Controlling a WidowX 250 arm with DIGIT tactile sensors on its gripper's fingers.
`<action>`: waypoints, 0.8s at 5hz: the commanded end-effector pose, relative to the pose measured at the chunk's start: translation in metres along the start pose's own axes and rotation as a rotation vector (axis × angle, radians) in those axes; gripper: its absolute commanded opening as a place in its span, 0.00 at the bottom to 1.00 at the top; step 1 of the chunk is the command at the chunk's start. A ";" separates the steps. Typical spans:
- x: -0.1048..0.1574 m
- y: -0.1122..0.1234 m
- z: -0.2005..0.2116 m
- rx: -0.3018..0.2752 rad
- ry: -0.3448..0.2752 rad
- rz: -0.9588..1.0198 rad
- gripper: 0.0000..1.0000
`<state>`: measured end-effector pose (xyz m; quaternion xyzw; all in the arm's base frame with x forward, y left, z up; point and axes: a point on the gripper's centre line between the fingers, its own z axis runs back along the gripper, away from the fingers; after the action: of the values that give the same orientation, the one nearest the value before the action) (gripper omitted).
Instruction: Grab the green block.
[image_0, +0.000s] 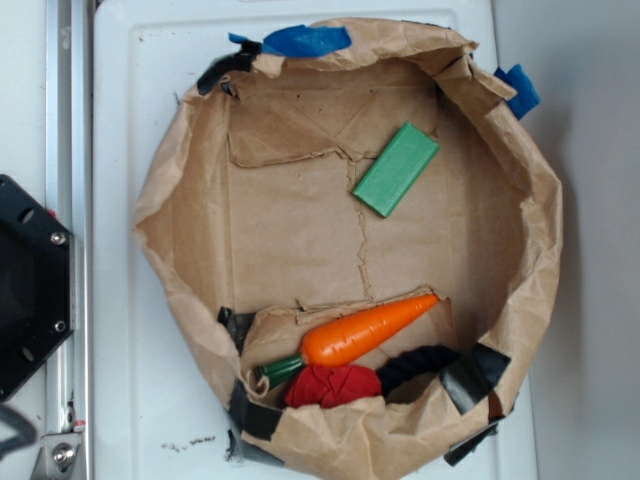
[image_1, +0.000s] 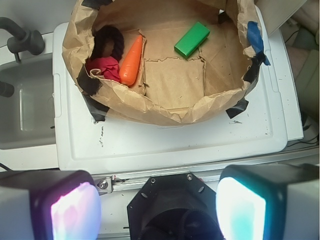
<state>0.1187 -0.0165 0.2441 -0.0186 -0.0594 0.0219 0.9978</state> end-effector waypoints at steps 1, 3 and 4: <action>0.000 0.000 0.000 0.000 0.000 0.000 1.00; 0.071 0.004 -0.028 0.001 -0.006 0.152 1.00; 0.102 0.015 -0.052 0.010 -0.061 0.250 1.00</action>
<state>0.2244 -0.0062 0.1930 -0.0183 -0.0693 0.1344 0.9883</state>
